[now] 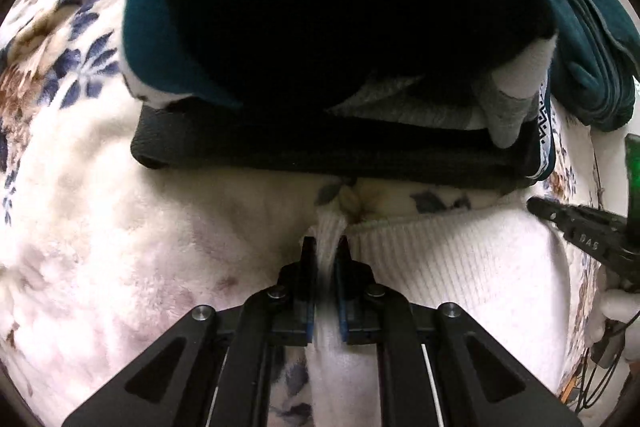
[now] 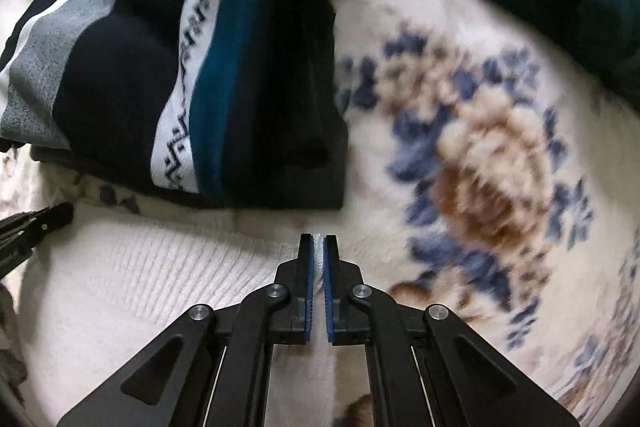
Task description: Fold small clothes
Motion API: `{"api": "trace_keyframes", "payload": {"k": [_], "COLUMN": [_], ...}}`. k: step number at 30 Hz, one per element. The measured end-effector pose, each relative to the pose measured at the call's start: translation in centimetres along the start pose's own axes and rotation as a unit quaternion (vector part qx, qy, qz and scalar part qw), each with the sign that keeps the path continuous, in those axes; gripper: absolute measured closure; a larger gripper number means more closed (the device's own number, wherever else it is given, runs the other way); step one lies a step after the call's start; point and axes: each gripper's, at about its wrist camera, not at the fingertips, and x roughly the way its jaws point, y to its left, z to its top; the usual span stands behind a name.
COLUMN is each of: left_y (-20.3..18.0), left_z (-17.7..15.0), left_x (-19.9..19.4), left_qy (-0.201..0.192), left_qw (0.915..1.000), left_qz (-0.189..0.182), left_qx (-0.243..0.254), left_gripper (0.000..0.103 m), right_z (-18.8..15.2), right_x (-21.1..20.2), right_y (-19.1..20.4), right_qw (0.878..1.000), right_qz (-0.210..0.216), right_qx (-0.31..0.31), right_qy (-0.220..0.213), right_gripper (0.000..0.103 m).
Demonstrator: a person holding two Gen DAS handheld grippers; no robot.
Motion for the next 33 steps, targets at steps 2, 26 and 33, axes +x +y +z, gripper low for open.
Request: {"api": "trace_keyframes", "payload": {"k": [2, 26, 33], "left_y": [-0.3, 1.8, 4.2], "left_z": [0.1, -4.1, -4.1], "left_x": [-0.8, -6.6, -2.0], "left_qy": [-0.002, -0.082, -0.011], "left_qw": [0.9997, 0.9940, 0.9942], "left_qz": [-0.021, -0.046, -0.036], "left_qx": [-0.014, -0.056, -0.101], "left_gripper": [0.093, 0.096, 0.092], "right_z": [0.1, -6.7, -4.2], "right_x": [-0.4, -7.3, -2.9], "right_y": [-0.1, -2.5, -1.8], "right_qw": [0.999, 0.983, 0.990], "right_qz": [0.038, 0.122, 0.083], "right_qx": [0.020, 0.110, 0.108], "right_qy": [0.004, -0.085, -0.025], "right_gripper": [0.098, 0.099, 0.099]}}
